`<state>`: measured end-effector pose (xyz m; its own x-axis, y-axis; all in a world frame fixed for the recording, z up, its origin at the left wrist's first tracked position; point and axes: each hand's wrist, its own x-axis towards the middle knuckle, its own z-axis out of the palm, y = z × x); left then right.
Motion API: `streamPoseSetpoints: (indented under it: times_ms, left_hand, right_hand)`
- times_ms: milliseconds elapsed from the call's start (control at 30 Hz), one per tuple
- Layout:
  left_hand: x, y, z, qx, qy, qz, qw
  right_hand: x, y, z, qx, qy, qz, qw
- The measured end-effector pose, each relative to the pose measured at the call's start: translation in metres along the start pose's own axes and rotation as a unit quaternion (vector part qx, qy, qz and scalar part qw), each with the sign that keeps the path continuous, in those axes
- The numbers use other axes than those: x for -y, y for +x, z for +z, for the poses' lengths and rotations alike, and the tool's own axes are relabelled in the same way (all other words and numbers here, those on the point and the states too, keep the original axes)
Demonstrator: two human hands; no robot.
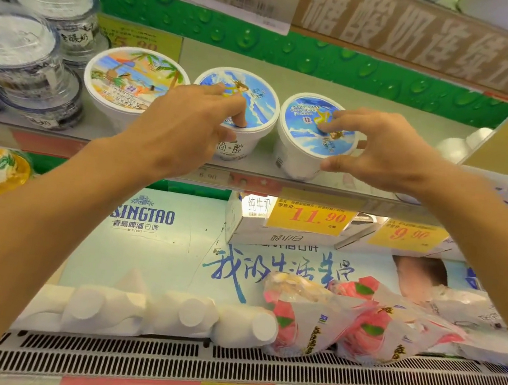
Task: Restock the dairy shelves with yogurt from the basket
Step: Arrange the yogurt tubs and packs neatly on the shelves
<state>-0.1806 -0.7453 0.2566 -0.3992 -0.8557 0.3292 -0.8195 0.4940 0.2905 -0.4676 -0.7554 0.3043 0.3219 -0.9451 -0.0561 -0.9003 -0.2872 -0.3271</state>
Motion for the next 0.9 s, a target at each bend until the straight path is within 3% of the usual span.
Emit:
streamPoseSetpoints:
  times_ms: [100,233,300,367,533,600,900]
  left_hand:
    - [0.000,0.001,0.001,-0.006,0.004,0.009,1.000]
    - [-0.001,-0.001,0.001,-0.011,0.002,0.002,1.000]
    - [-0.002,-0.001,0.001,-0.013,-0.002,-0.002,1.000]
    - [-0.002,0.000,0.002,-0.012,-0.002,-0.004,1.000]
    - [0.000,-0.001,0.004,-0.015,-0.009,0.002,1.000]
    - [0.001,-0.001,0.004,-0.019,-0.010,0.010,1.000]
    - [0.000,-0.002,0.004,0.003,-0.027,0.009,1.000]
  right_hand:
    - [0.006,-0.001,0.007,-0.054,-0.069,0.002,0.996]
    - [0.025,0.006,0.019,-0.079,-0.253,-0.007,0.964]
    - [0.029,0.010,0.016,-0.112,-0.212,-0.013,0.971]
    - [0.024,0.013,0.006,-0.133,-0.079,-0.025,0.988]
    - [-0.003,0.025,-0.003,0.073,0.105,0.015,0.992]
    - [-0.008,0.030,0.003,0.084,0.116,0.019,0.990]
    - [0.011,0.016,0.017,-0.028,-0.016,0.115,0.993]
